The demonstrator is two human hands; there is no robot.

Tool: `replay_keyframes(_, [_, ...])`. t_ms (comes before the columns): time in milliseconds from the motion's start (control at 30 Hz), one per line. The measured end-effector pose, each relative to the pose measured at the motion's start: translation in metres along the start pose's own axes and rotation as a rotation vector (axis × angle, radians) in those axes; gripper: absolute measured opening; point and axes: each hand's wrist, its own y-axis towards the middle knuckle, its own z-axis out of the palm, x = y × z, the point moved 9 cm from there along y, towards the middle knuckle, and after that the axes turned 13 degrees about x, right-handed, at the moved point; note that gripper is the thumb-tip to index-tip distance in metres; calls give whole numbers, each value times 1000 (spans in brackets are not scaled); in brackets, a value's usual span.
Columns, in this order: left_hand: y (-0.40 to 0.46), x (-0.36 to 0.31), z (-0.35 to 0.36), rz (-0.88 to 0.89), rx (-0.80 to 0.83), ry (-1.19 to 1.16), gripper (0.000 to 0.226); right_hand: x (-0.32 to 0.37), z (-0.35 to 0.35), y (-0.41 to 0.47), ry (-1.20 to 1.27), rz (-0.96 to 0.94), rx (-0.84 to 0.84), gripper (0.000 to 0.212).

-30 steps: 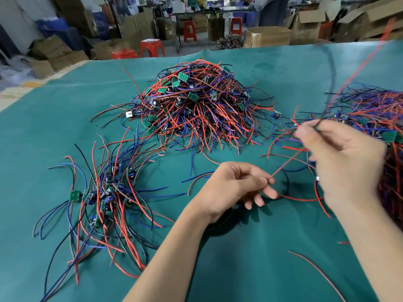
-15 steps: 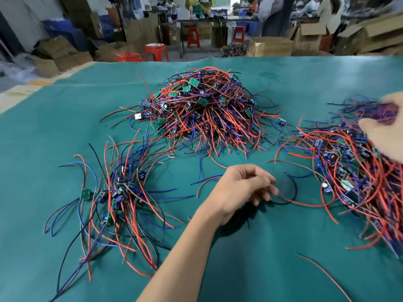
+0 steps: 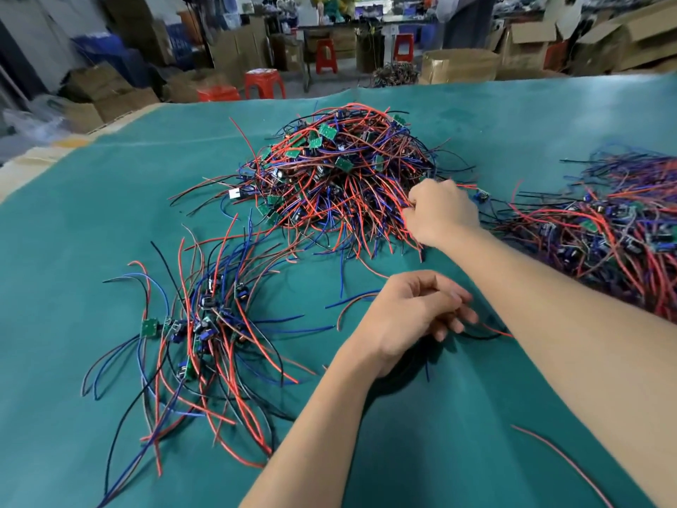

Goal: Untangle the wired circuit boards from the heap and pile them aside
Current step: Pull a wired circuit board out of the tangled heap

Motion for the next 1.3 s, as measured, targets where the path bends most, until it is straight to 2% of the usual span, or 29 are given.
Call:
replay_keyframes(133, [0, -1, 1, -5, 7, 14, 16, -11, -17, -5, 115, 36, -74, 24])
replay_keyframes(233, [0, -2, 1, -6, 3, 12, 15, -10, -28, -12, 173, -5, -118, 20])
replay_keyframes(467, [0, -1, 1, -12, -3, 7, 15, -9, -35, -25, 185, -50, -75, 41])
replay_keyframes(667, [1, 2, -1, -26, -16, -17, 17, -16, -44, -36, 257, -196, -24, 37])
replay_keyframes(800, [4, 6, -10, -35, -127, -136, 17, -22, -47, -55, 341, -284, 0, 31])
replay_keyframes(867, [3, 7, -18, -28, -198, -227, 28, -35, -52, -67, 469, -297, -9, 31])
replay_keyframes(967, [1, 9, -23, -18, -245, -342, 40, -59, -60, -96, 879, -328, 22, 34])
replay_keyframes(1067, [1, 8, -22, -18, -254, -384, 51, -57, -58, -133, 1014, -426, 102, 25])
replay_keyframes(1133, [0, 7, -22, -5, -266, -381, 53, -45, -42, -151, 1043, -464, 226, 25])
replay_keyframes(1200, [-2, 6, -23, 13, -275, -374, 47, -29, -18, -167, 1023, -487, 378, 25])
replay_keyframes(1300, [0, 6, -21, 14, -217, -302, 24, -7, 13, -182, 928, -534, 538, 25])
